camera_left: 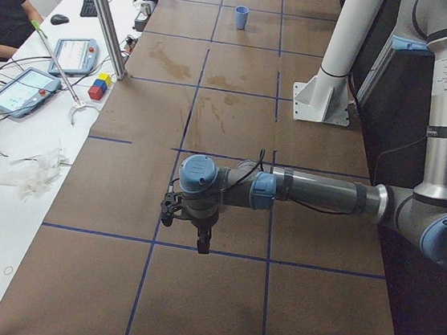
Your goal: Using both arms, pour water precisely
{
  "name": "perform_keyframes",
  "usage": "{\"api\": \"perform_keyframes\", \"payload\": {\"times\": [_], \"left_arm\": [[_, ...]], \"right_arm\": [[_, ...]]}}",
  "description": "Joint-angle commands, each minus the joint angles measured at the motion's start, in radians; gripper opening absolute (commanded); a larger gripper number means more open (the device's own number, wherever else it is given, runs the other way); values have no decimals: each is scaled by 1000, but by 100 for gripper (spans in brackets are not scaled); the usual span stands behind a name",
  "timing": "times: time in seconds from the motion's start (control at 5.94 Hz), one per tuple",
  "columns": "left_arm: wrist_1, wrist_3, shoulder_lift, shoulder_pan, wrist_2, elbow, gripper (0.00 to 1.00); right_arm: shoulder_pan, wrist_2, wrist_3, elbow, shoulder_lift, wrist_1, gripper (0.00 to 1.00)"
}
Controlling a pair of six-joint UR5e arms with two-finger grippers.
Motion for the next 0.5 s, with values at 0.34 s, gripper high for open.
{"api": "perform_keyframes", "payload": {"times": [0.34], "left_arm": [[-13, -2, 5, 3, -16, -22, 100]], "right_arm": [[-1, 0, 0, 1, -6, 1, 100]]}}
